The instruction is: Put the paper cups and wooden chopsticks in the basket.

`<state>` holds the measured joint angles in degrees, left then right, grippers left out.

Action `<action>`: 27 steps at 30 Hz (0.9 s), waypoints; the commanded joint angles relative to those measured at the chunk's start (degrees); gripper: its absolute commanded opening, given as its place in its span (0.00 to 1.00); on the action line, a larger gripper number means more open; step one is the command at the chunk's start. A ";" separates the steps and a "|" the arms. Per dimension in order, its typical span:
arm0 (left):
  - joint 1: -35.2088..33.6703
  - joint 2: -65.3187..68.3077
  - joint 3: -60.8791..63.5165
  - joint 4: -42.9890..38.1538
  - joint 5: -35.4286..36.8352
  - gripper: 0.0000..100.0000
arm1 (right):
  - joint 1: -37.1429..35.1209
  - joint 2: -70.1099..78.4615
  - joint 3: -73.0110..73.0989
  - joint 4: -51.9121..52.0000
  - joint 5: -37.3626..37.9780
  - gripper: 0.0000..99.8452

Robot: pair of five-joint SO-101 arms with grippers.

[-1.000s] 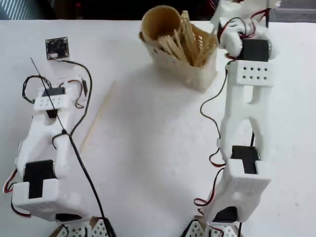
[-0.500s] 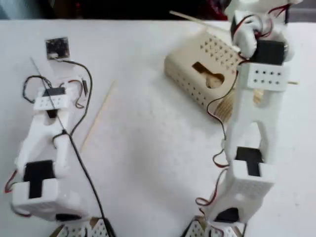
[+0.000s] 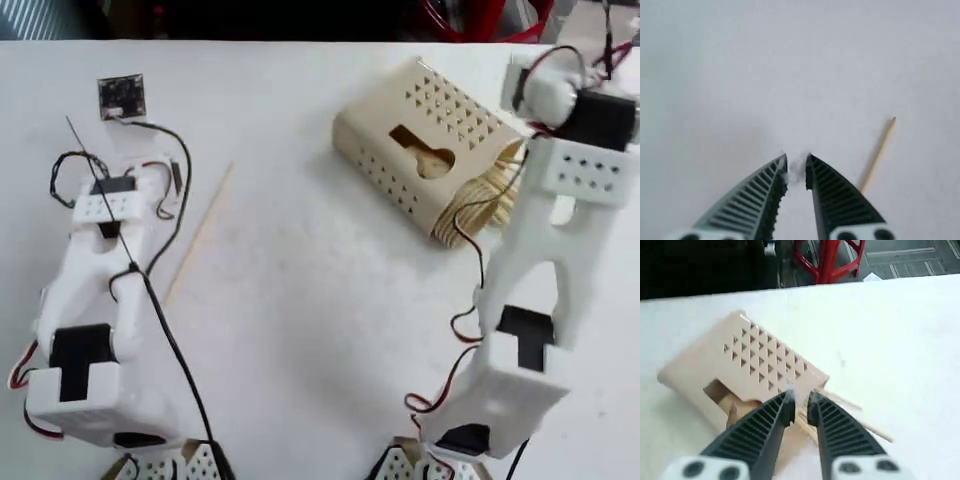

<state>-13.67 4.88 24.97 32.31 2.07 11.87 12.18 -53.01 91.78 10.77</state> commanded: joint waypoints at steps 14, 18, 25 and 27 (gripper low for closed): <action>7.96 -0.40 3.43 -0.70 -12.84 0.08 | 13.14 -34.33 52.13 -3.65 15.65 0.07; 7.96 -0.40 4.40 -1.14 -12.84 0.08 | 10.59 -46.37 77.19 -15.60 15.47 0.07; 7.96 -0.40 4.92 -1.14 -12.84 0.08 | 1.71 -72.31 108.48 -24.92 15.56 0.07; 7.96 -0.40 4.92 -1.23 -12.84 0.08 | -1.45 -79.87 114.11 -25.27 15.38 0.07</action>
<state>-6.37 4.88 30.24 32.22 -10.15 14.24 -56.22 53.80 68.31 25.89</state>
